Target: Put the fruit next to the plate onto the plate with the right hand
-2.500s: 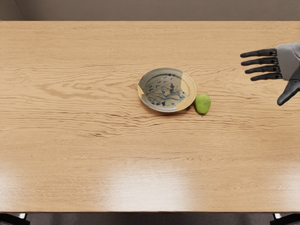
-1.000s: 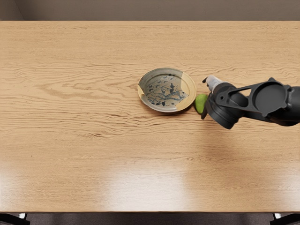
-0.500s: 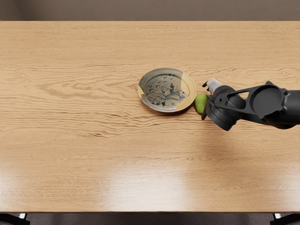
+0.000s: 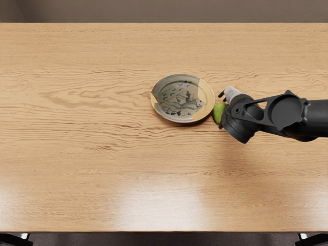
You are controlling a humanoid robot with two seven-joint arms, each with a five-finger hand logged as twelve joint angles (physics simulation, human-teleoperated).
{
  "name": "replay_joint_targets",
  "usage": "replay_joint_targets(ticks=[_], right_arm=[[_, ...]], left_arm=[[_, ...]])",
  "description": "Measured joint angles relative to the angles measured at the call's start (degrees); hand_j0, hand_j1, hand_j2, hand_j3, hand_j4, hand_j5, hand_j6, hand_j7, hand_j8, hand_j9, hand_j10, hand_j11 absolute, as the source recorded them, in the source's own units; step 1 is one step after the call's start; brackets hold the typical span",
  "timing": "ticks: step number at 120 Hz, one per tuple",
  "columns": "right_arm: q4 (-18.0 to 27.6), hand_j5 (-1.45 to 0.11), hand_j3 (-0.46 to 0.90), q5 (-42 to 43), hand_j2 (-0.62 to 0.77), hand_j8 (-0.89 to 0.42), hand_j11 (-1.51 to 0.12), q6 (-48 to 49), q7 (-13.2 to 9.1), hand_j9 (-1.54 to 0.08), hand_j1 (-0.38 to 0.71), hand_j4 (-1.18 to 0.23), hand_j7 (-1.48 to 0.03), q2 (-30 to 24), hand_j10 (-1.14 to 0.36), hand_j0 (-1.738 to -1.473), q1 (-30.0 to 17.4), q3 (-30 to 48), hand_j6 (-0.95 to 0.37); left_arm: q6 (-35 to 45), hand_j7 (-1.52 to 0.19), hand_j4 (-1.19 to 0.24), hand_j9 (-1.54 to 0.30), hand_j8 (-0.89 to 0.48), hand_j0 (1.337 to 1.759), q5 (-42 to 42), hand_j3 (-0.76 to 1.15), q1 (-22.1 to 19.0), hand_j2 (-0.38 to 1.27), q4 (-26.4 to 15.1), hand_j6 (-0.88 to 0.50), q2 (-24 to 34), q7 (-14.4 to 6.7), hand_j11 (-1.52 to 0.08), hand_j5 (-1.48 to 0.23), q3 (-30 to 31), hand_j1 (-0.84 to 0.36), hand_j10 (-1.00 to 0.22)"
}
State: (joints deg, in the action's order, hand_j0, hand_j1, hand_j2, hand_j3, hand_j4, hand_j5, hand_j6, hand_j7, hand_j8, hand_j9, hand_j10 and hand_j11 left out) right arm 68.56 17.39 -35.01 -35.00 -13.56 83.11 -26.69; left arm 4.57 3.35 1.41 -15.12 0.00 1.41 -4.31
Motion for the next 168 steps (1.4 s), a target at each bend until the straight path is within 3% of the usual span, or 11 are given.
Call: replay_joint_targets(ticks=[24,38,52,66,82,96,111,117,135,148,168], right_arm=[[-0.4,-0.5,0.0,0.0,-0.08,-0.38,-0.51,0.0,0.0,-0.51,0.13,-0.38,-0.5,0.1,-0.38,-1.658,-0.5,0.0,-0.39],[-0.9,-0.61,0.0,0.5,0.1,-0.44,-0.61,0.2,0.0,-0.61,0.26,-0.44,-0.58,0.1,-0.44,-1.653,-1.2,0.0,-0.39],[-1.2,-0.82,0.0,0.8,0.34,-0.51,-0.83,0.1,0.0,-0.83,0.28,-0.5,-0.81,-0.3,-0.62,-1.65,-1.4,0.0,-0.37],[-1.5,-0.95,0.0,0.8,0.57,-0.62,-0.96,0.0,0.0,-0.96,0.27,-0.62,-0.95,-1.0,-0.73,-1.651,-1.5,0.1,-0.47],[-2.9,-1.06,0.0,0.8,0.35,-0.63,-1.06,0.1,0.0,-1.05,0.17,-0.65,-1.04,-5.3,-0.79,-1.65,-1.6,3.8,-0.48],[-3.5,-1.1,0.0,0.8,0.34,-0.62,-1.09,1.2,0.0,-1.09,0.18,-0.64,-1.08,-11.4,-0.83,-1.65,-1.6,11.4,-0.47],[-3.7,-1.12,0.0,0.5,0.25,-0.62,-1.11,12.1,0.0,-1.11,0.17,-0.64,-1.11,-15.2,-0.85,-1.649,-2.9,21.7,-0.47],[-3.8,-1.13,0.0,0.3,0.19,-0.6,-1.12,16.0,-0.1,-1.12,0.16,-0.61,-1.11,-15.1,-0.85,-1.648,-3.6,24.9,-0.46],[-4.0,-1.16,0.0,-0.5,0.3,-0.59,-1.14,23.2,-0.1,-1.14,0.21,-0.58,-1.12,-11.7,-0.86,-1.649,-4.5,31.3,-0.43],[-6.2,-1.17,0.0,-0.6,0.21,-0.59,-1.15,25.3,-0.1,-1.15,0.17,-0.58,-1.13,-8.9,-0.86,-1.649,-5.0,33.1,-0.44],[-14.2,-0.59,0.0,3.1,0.1,-0.32,-0.58,26.2,0.0,-0.58,-0.07,-0.31,-0.57,-4.0,-0.43,-1.654,-6.3,33.4,-0.25]], left_arm=[[0.0,0.0,0.0,0.0,0.0,1.658,0.0,0.0,0.0,0.0,0.0,0.0,0.0,0.0,0.0,0.0,0.0,0.35,0.0],[0.0,0.0,0.0,0.0,0.0,1.658,0.0,0.0,0.0,0.0,0.0,0.0,0.0,0.0,0.0,0.0,0.0,0.35,0.0],[0.0,0.0,0.0,0.0,0.0,1.658,0.0,0.0,0.0,0.0,0.0,0.0,0.0,0.0,0.0,0.0,0.0,0.35,0.0],[0.0,0.0,0.0,0.0,0.0,1.658,0.0,0.0,0.0,0.0,0.0,0.0,0.0,0.0,0.0,0.0,0.0,0.35,0.0],[0.0,0.0,0.0,0.0,0.0,1.658,0.0,0.0,0.0,0.0,0.0,0.0,0.0,0.0,0.0,0.0,0.0,0.35,0.0],[0.0,0.0,0.0,0.0,0.0,1.658,0.0,0.0,0.0,0.0,0.0,0.0,0.0,0.0,0.0,0.0,0.0,0.35,0.0],[0.0,0.0,0.0,0.0,0.0,1.658,0.0,0.0,0.0,0.0,0.0,0.0,0.0,0.0,0.0,0.0,0.0,0.35,0.0],[0.0,0.0,0.0,0.0,0.0,1.658,0.0,0.0,0.0,0.0,0.0,0.0,0.0,0.0,0.0,0.0,0.0,0.35,0.0],[0.0,0.0,0.0,0.0,0.0,1.658,0.0,0.0,0.0,0.0,0.0,0.0,0.0,0.0,0.0,0.0,0.0,0.35,0.0],[0.0,0.0,0.0,0.0,0.0,1.658,0.0,0.0,0.0,0.0,0.0,0.0,0.0,0.0,0.0,0.0,0.0,0.35,0.0],[0.0,0.0,0.0,0.0,0.0,1.658,0.0,0.0,0.0,0.0,0.0,0.0,0.0,0.0,0.0,0.0,0.0,0.35,0.0]])
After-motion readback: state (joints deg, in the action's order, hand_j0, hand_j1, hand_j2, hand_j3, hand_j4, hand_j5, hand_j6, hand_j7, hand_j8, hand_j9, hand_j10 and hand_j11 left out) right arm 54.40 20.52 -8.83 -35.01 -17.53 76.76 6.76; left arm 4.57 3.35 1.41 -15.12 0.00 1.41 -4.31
